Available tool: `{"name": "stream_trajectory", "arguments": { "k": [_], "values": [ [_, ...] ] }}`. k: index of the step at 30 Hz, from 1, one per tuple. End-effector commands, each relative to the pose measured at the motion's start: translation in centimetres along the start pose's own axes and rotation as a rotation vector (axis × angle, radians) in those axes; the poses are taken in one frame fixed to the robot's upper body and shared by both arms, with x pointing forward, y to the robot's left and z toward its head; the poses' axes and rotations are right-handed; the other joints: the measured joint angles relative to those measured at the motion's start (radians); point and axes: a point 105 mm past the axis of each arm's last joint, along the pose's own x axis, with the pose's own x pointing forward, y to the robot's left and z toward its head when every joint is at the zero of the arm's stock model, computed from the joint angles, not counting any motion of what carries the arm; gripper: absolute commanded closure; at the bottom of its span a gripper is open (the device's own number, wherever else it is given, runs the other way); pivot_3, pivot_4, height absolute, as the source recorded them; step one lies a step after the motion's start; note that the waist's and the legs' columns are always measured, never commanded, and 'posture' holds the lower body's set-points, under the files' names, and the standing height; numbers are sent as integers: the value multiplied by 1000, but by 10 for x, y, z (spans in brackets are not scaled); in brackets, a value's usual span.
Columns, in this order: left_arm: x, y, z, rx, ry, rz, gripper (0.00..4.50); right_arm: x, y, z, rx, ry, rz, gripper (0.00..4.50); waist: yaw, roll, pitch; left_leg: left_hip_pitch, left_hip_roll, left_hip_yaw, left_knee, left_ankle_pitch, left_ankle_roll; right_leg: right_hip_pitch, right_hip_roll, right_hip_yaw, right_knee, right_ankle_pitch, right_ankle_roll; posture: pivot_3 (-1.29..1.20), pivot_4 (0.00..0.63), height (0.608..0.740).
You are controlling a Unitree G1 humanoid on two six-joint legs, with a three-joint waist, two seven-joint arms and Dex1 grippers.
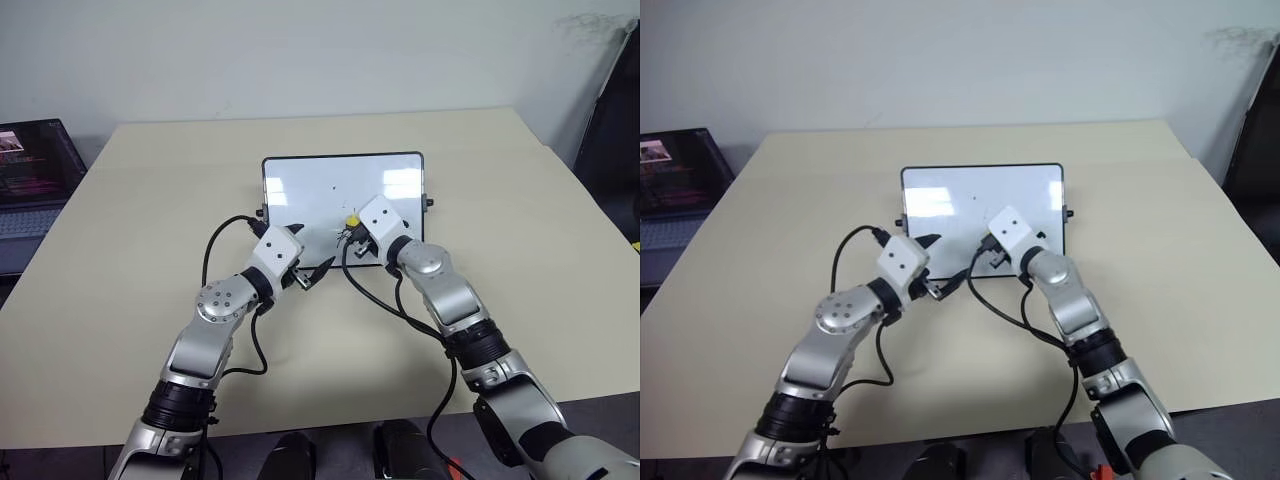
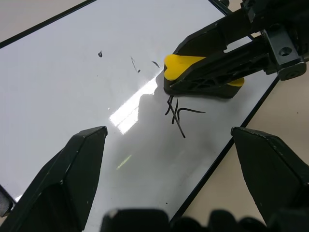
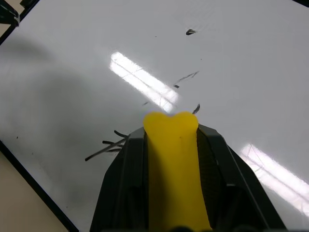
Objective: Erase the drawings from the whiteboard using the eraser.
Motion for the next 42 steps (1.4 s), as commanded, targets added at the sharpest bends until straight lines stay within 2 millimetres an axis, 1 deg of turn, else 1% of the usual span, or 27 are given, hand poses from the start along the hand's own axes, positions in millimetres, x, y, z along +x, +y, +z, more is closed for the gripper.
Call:
{"name": "stream_trajectory", "arguments": {
  "k": [1,5,10,21,25,30,34,38,40,42],
  "values": [
    [1,-1,12,32,-46,-6,0,-4,-14,4,3,-14,-57,3434,0,0,0,0,0,0,0,0,0,0,0,0,0,0,0,0,150,740],
    [1,-1,12,36,-47,-9,0,-2,-21,25,20,-91,-87,3434,0,0,0,0,0,0,0,0,0,0,0,0,0,0,0,0,150,740],
    [2,-1,14,39,-50,-16,0,3,-24,44,22,-151,-109,3434,-3,0,0,-1,0,0,-1,0,0,-1,0,0,-1,0,0,0,150,740],
    [-1,0,14,45,-42,-15,0,23,-8,61,14,-205,-75,3434,-3,0,0,-1,0,0,-1,0,0,-2,0,0,-1,0,0,0,150,740],
    [-2,1,13,45,-36,-14,0,32,-4,72,7,-233,-63,3434,-4,0,0,-1,0,1,-1,0,0,-2,0,1,-1,0,0,0,150,740],
    [-4,1,13,46,-31,-8,0,43,-5,90,-6,-277,-60,3434,-5,0,0,-1,0,1,-1,0,0,-3,0,1,-1,0,0,0,150,740],
    [-4,1,13,44,-29,-5,0,49,-2,97,-15,-291,-53,3434,-5,0,0,-2,0,1,-1,0,0,-3,0,1,-1,0,0,0,150,740],
    [-4,0,14,42,-32,-1,0,53,-1,97,-32,-286,-50,3434,-5,0,0,-3,0,1,-1,0,0,-4,0,1,-1,0,0,0,150,740],
    [-4,0,15,41,-32,2,0,54,0,93,-48,-262,-48,3434,-5,0,0,-3,0,1,-1,0,0,-5,0,1,0,0,0,0,150,740],
    [-4,0,14,39,-30,6,0,55,0,80,-84,-206,-49,3434,-5,0,0,-3,0,2,-1,0,0,-5,0,2,0,0,0,0,150,740]
  ]
}}
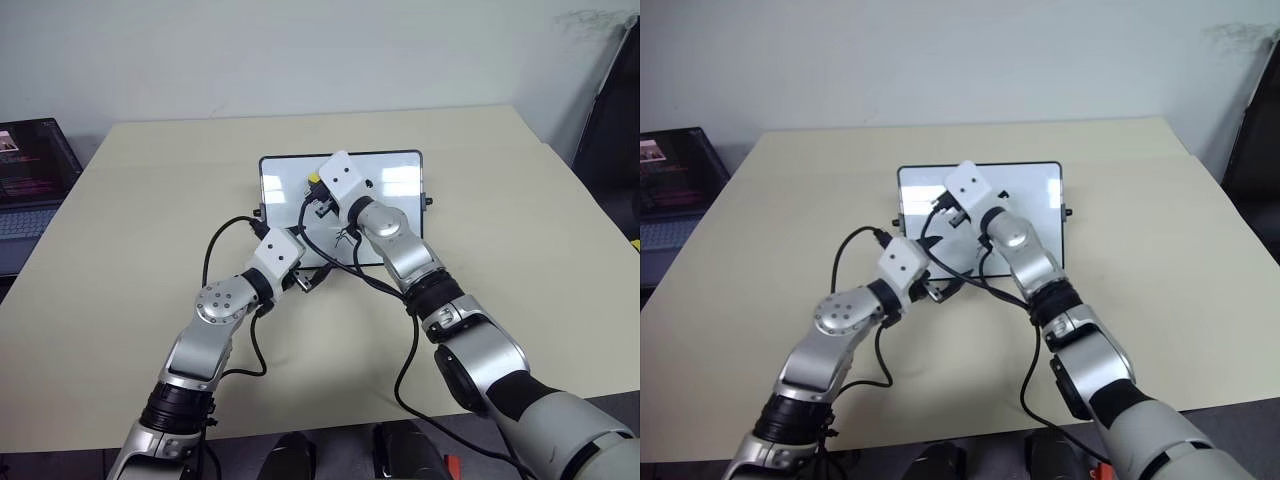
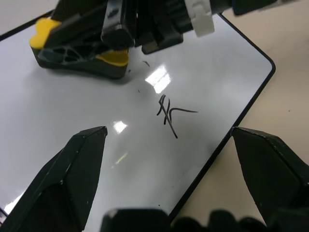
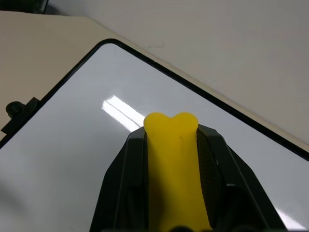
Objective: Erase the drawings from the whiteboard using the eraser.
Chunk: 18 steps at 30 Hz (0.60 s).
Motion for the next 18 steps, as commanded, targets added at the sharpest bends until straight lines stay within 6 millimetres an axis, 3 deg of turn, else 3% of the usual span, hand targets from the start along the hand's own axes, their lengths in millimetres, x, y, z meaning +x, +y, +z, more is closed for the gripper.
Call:
{"name": "stream_trajectory", "arguments": {
  "k": [1,5,18],
  "values": [
    [-2,3,12,28,-33,22,0,1,-4,5,-78,7,-7,3434,0,0,0,0,0,0,0,0,0,0,0,0,0,0,0,0,150,740],
    [-1,1,13,24,-36,24,0,-7,-1,-13,-116,70,10,3434,1,0,0,0,0,0,0,0,0,0,0,0,0,0,0,0,150,740],
    [1,1,14,18,-41,28,0,-32,-3,-40,-77,162,3,3434,2,0,0,1,0,-1,1,0,0,1,0,0,1,0,0,0,150,740]
  ]
}}
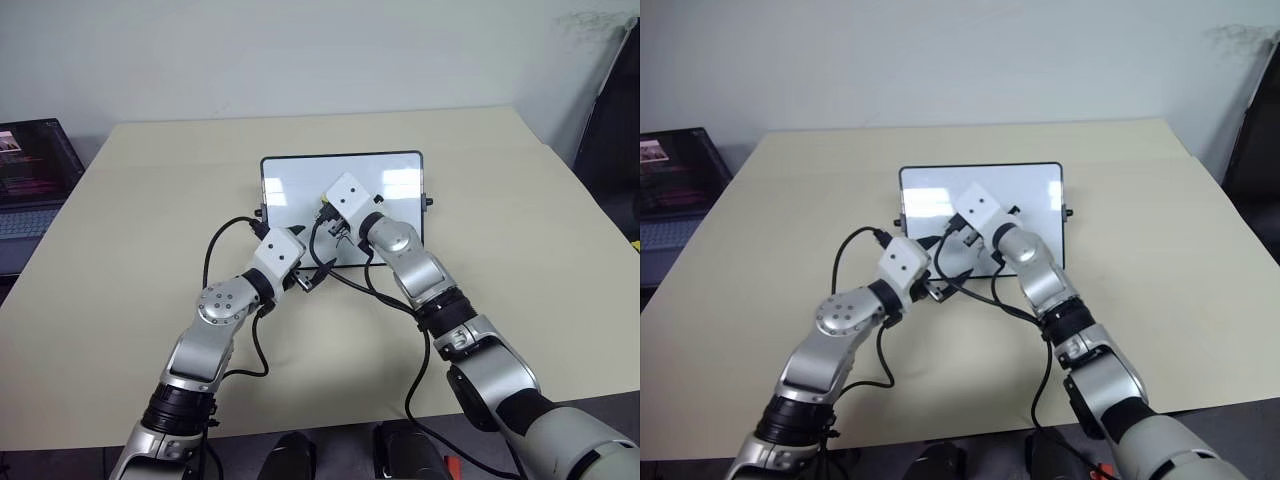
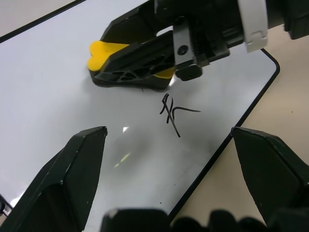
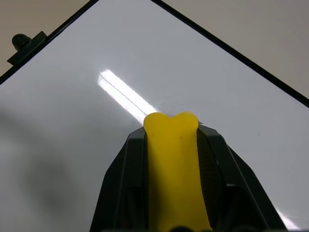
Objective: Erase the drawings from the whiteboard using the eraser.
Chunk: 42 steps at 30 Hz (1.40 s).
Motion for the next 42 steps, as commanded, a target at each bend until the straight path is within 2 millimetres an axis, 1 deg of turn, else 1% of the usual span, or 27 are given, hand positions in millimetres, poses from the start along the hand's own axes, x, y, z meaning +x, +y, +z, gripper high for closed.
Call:
{"name": "stream_trajectory", "arguments": {
  "k": [1,7,12,15,19,22,26,29,31,35,38,42],
  "values": [
    [0,1,16,30,-51,10,0,-7,-6,-16,7,63,-19,3434,0,0,0,0,0,0,0,0,0,0,0,0,0,0,0,0,150,740],
    [2,0,16,27,-54,5,0,-16,-14,-29,3,102,-41,3434,3,0,0,2,0,-1,0,0,0,3,0,-1,-1,0,0,0,150,740],
    [4,0,16,28,-58,-2,0,-23,-16,-38,0,127,-43,3434,6,0,0,4,0,-3,1,0,0,6,0,-2,-1,0,0,0,150,740],
    [4,0,15,30,-58,-5,0,-28,-16,-47,-8,148,-38,3434,7,0,0,6,-1,-4,1,0,0,9,0,-3,-1,0,0,0,150,740],
    [3,0,14,33,-56,-7,0,-38,-18,-62,-21,185,-32,3434,9,0,0,9,-1,-4,1,0,0,12,0,-3,-2,0,0,0,150,740],
    [2,1,14,33,-56,-7,0,-41,-18,-65,-24,190,-31,3434,10,0,0,12,-1,-3,1,0,0,14,1,-3,-2,0,0,0,150,740],
    [3,0,14,38,-57,-11,0,-46,-24,-68,-26,197,-40,3434,11,-1,0,13,0,-3,1,0,0,15,2,-2,-1,0,0,0,150,740],
    [3,1,14,41,-57,-11,0,-45,-28,-60,-16,170,-53,3434,11,-1,0,13,0,-3,1,0,0,15,2,-2,-1,0,0,0,150,740],
    [3,1,14,43,-58,-13,0,-44,-33,-49,-2,132,-69,3434,11,-1,0,13,0,-3,0,0,0,15,2,-2,-1,0,0,0,150,740],
    [4,1,15,47,-60,-15,0,-36,-41,-12,32,17,-99,3434,10,-1,0,12,0,-3,0,0,-1,14,2,-2,-2,0,0,0,150,740],
    [5,1,15,48,-62,-17,0,-27,-39,6,33,-24,-97,3434,6,0,0,11,0,-3,0,0,-1,12,2,-2,-2,0,0,0,150,740],
    [5,2,16,51,-61,-16,0,-14,-35,19,37,-55,-90,3434,1,0,0,10,1,-3,-2,0,-1,11,2,-2,-3,0,0,0,150,740]
  ]
}}
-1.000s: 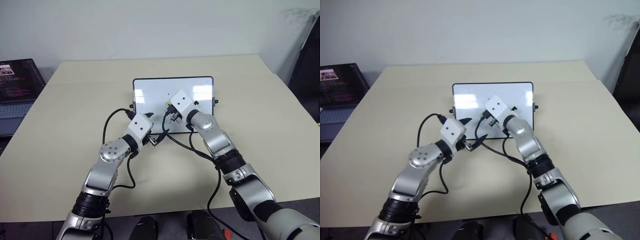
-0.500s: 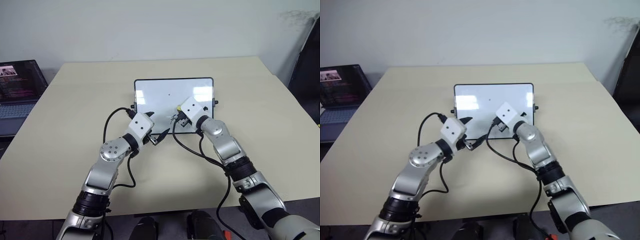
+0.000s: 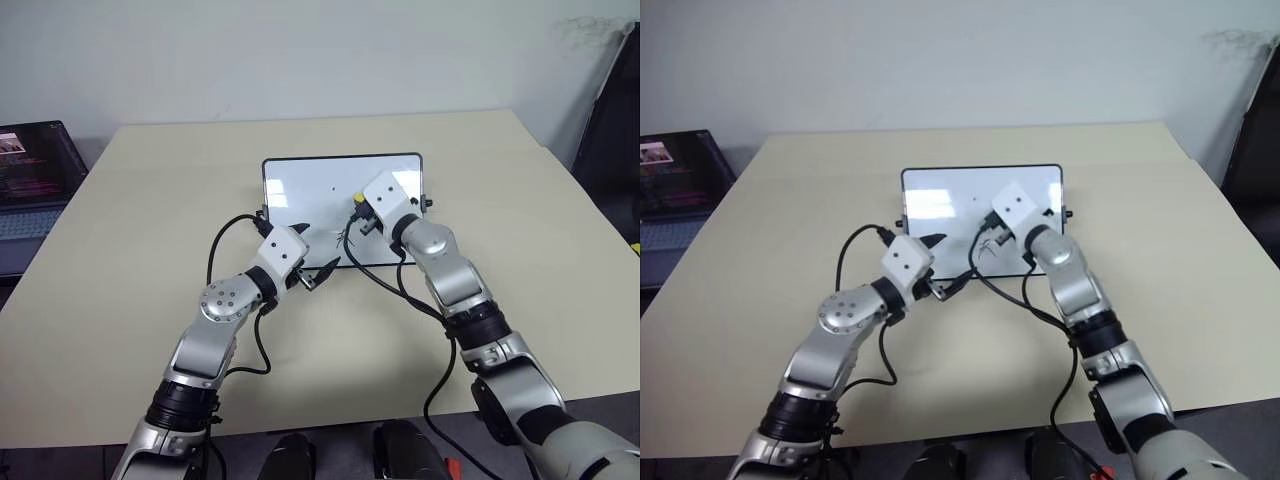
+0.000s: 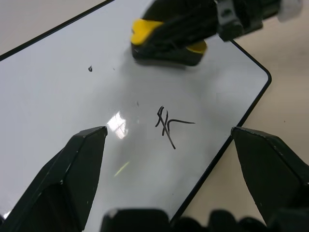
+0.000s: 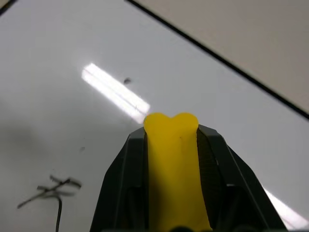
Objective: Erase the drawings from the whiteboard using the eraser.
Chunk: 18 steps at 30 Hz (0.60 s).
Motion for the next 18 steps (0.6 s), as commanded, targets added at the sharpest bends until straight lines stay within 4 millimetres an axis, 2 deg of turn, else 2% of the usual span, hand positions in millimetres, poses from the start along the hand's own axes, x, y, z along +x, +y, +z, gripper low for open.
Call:
{"name": "stream_trajectory", "arguments": {
  "k": [1,6,12,18],
  "values": [
    [1,4,11,37,-35,7,0,11,1,22,6,-72,-5,3434,-1,0,0,-1,0,0,0,0,0,-1,0,0,0,0,0,0,150,740],
    [-1,5,10,37,-30,16,0,24,11,34,2,-102,18,3434,-1,0,0,-9,0,0,1,1,-3,-7,-1,0,0,0,0,0,150,740],
    [-4,5,9,34,-22,28,0,36,24,46,-10,-135,53,3434,-2,0,0,-10,0,1,0,1,-3,-10,0,1,0,0,0,0,150,740],
    [-5,5,9,32,-20,38,0,41,28,46,-32,-133,66,3434,-2,0,0,-10,0,1,0,1,-2,-11,0,1,1,0,0,0,150,740]
  ]
}}
